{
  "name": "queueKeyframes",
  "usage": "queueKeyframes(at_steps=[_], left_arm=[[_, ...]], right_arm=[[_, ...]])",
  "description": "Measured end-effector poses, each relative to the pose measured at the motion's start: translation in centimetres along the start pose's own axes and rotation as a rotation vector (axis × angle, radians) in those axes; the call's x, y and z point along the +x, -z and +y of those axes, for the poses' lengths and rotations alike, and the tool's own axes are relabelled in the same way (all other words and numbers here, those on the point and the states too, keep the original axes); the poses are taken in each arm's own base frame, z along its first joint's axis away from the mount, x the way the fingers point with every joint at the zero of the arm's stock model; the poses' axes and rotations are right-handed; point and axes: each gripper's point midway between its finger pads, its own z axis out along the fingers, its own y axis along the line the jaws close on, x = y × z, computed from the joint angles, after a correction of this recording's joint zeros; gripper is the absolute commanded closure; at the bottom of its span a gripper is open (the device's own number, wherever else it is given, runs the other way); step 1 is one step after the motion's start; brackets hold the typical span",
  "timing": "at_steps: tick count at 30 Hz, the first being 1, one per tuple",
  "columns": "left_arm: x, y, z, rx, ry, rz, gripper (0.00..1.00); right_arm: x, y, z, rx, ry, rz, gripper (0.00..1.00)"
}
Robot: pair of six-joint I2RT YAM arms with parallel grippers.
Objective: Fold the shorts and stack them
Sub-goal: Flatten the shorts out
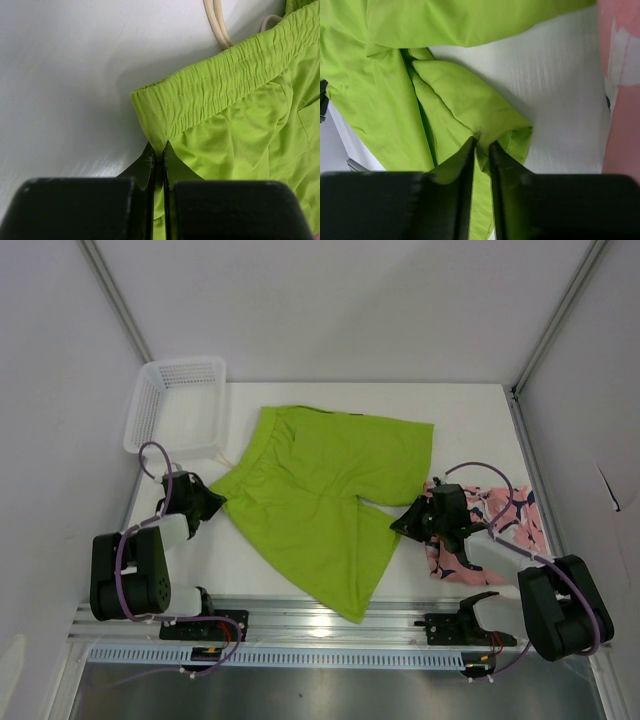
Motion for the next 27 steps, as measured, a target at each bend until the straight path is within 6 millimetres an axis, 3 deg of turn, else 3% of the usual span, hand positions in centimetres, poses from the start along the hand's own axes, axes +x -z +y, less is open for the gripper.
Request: queueKeyframes(at_steps=[1, 3, 15, 23, 24, 25, 27], left_arm=[[0.0, 0.0, 0.1, -0.001, 0.001, 0.000, 1.00], [0.0, 0.0, 0.2, -0.004, 0.004, 0.000, 1.00], [0.1, 0.1, 0.8, -0.013, 0.017, 0.001, 1.00], [0.2, 0.1, 1.0, -0.014, 0.025, 0.003, 1.00], [0.2, 0.1, 1.0, -0.014, 0.026, 0.003, 1.00], [0.2, 0.1, 1.0, -0.014, 0.027, 0.002, 1.00], [0.2, 0.1, 1.0, -0.014, 0.027, 0.003, 1.00]], right_arm=[[-0.3, -0.1, 0.0, -0.004, -0.004, -0.007, 0.93], [-0.8, -0.3, 0.0, -0.008, -0.022, -0.021, 1.00], [-3.9, 1.6, -3.4, 0.036, -0.145, -0.134, 1.00], [-2.9, 2.3, -4.5, 0.065, -0.152, -0.118, 1.00], [-2.7, 2.5, -4.5, 0.066, -0.150, -0.117, 0.94], [-2.6, 2.6, -4.6, 0.066, -0.149, -0.117, 0.72], [-2.4, 2.9, -4.6, 0.069, -0.143, -0.114, 0.58]])
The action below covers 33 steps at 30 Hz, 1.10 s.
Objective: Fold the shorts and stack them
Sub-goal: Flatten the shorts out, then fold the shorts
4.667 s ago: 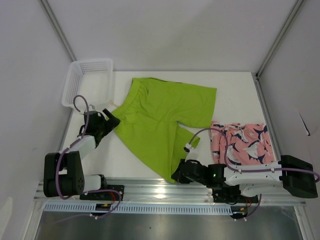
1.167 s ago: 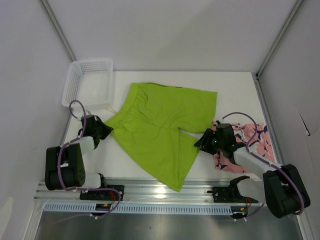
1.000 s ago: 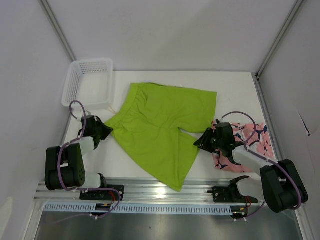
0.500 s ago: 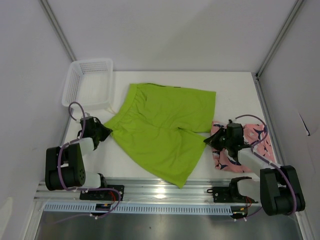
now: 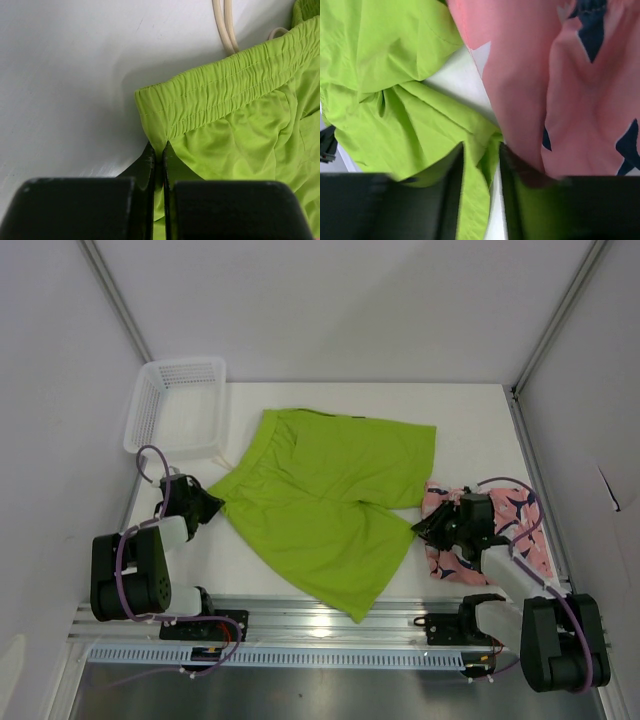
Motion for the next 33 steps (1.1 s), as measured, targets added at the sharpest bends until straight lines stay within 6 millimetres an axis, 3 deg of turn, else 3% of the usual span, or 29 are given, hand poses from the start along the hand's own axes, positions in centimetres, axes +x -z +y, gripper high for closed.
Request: queueKeyframes(at_steps=[5, 8, 12, 14, 20, 24, 33], left_arm=[[-0.1, 0.0, 0.0, 0.002, 0.000, -0.004, 1.00], [-0.1, 0.0, 0.0, 0.005, 0.000, -0.007, 1.00], [0.0, 0.0, -0.1, 0.012, 0.000, -0.005, 1.00], [0.0, 0.0, -0.1, 0.013, 0.000, -0.004, 1.00], [0.0, 0.0, -0.1, 0.016, 0.000, -0.003, 1.00], [-0.1, 0.0, -0.2, 0.021, -0.001, -0.005, 1.00], [-0.1, 0.0, -0.2, 0.024, -0.001, -0.007, 1.00]], right_arm=[[0.6, 0.7, -0.6, 0.024, 0.046, 0.024, 0.45], [0.9, 1.8, -0.2, 0.018, 0.110, 0.020, 0.43], [2.3, 3.6, 2.3, -0.078, 0.258, 0.019, 0.43], [4.1, 4.4, 4.0, -0.145, 0.352, 0.046, 0.42], [12.4, 6.6, 7.5, -0.266, 0.693, 0.211, 0.40], [16.4, 7.3, 7.5, -0.261, 0.878, 0.254, 0.41], [22.9, 8.6, 8.5, -0.210, 1.255, 0.217, 0.36]])
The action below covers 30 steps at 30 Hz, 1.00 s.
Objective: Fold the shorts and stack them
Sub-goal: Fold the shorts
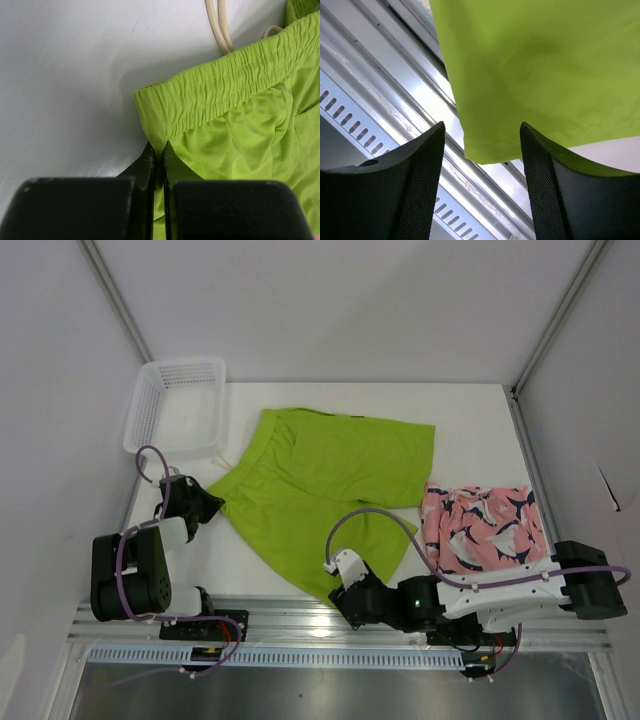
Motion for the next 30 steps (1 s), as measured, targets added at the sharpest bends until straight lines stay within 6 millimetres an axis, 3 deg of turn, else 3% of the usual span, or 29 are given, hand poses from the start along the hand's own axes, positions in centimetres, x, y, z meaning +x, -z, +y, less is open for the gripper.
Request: queueKeyframes(at_steps=[3, 10, 16, 23, 25, 27, 30], left_arm=[[0.0, 0.0, 0.0, 0.000, 0.000, 0.000, 1.00], [0.0, 0.0, 0.0, -0.001, 0.000, 0.000, 1.00], [0.0, 0.0, 0.0, -0.001, 0.000, 0.000, 1.00], [0.0, 0.0, 0.0, -0.002, 0.000, 0.000, 1.00], [0.0, 0.0, 0.1, -0.003, 0.001, 0.001, 1.00], [0.1, 0.1, 0.1, -0.005, 0.001, 0.003, 1.00], [0.2, 0.2, 0.2, -0.010, 0.002, 0.008, 1.00]], right_arm=[[0.2, -0.2, 0.9, 0.023, 0.054, 0.000, 0.36], [2.1, -1.1, 1.1, 0.074, 0.114, 0.044, 0.35], [3.5, -2.0, 0.5, 0.132, 0.140, 0.088, 0.42], [3.7, -2.0, 0.8, 0.133, 0.155, 0.098, 0.58], [3.6, -2.1, 1.1, 0.135, 0.163, 0.104, 0.74], [3.8, -2.3, 1.4, 0.137, 0.180, 0.124, 0.97], [4.2, -2.6, 2.2, 0.135, 0.210, 0.156, 1.00]])
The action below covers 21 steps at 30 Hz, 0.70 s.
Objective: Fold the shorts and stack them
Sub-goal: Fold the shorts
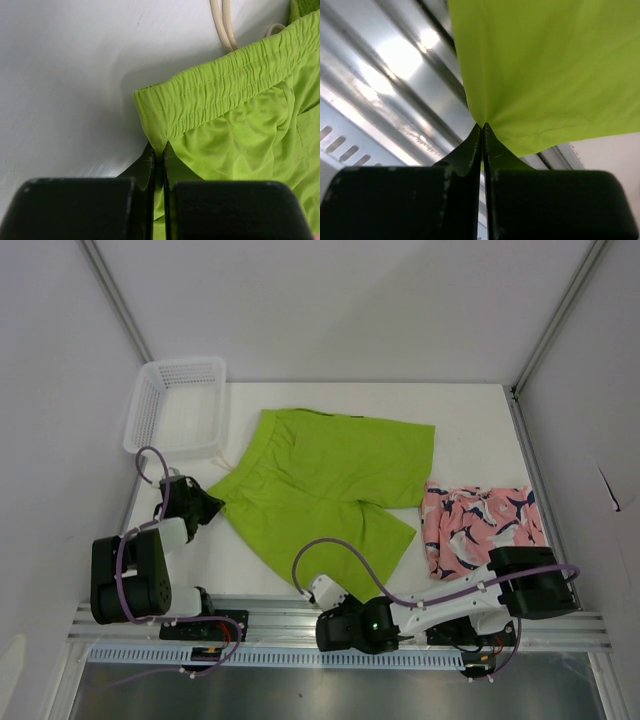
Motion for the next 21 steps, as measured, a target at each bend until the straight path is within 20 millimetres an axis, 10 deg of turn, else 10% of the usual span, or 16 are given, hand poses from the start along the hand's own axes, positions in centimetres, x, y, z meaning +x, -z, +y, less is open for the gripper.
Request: queueKeyframes(at_steps=[13, 21], left_arm=[[1.4, 4.7, 1.7, -0.099, 0.018, 0.009, 1.00], [-2.0, 9.6, -1.0, -0.095, 0.048, -0.108, 1.00]], right_arm=[[-1.6, 6.7, 6.8, -0.165, 0.153, -0.040, 1.00], [-4.1, 8.8, 0.8, -0.054, -0.017, -0.072, 1.00]])
